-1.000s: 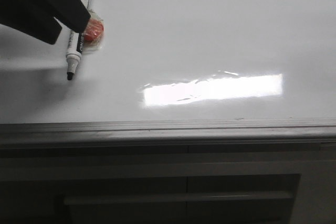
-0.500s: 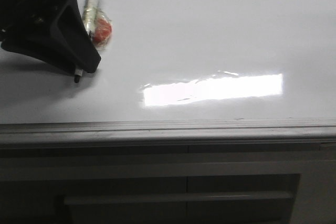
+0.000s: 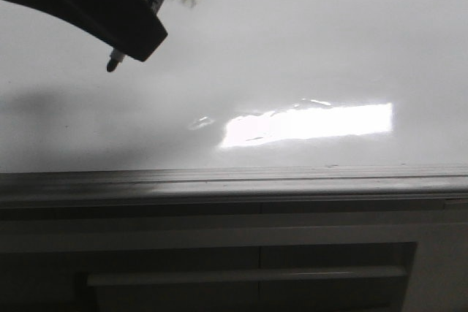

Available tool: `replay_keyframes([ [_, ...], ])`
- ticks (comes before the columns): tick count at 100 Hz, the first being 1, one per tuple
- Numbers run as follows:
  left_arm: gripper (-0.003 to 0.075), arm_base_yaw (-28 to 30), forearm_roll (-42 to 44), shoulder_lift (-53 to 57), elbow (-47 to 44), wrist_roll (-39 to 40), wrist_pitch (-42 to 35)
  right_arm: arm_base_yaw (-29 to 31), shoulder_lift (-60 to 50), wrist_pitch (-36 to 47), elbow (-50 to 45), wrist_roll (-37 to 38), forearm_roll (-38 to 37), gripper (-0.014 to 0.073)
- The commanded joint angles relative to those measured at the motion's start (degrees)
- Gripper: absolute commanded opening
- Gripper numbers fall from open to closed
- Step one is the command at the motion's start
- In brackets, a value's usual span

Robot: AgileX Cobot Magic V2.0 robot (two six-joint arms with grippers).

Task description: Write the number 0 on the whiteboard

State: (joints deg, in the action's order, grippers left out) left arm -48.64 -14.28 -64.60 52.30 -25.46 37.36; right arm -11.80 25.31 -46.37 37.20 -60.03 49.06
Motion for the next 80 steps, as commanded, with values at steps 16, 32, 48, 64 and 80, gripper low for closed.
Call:
replay_keyframes([
  [16,-0.0020,-12.32,17.22,5.98,2.03,-12.03,8.20,-11.06,11.05,1.21,6.80,-8.72,3.43,0.0384],
  [32,-0.0020,-14.85,21.55,6.24,2.03,-12.03,9.68,-22.28,19.44,2.10,10.77,-8.72,-0.52,0.0384],
  [48,-0.0020,-14.85,21.55,6.24,2.03,-12.03,9.69,-31.27,26.41,7.42,14.48,-8.72,-0.52,0.0384],
  [64,-0.0020,-14.85,21.77,6.24,2.03,-12.03,9.60,-35.76,31.82,9.68,15.40,-8.72,-0.27,0.0384],
  [80,-0.0020,-14.85,21.77,6.24,2.03,-12.03,9.60,-37.39,35.14,13.27,15.40,-8.72,-0.16,0.0382],
])
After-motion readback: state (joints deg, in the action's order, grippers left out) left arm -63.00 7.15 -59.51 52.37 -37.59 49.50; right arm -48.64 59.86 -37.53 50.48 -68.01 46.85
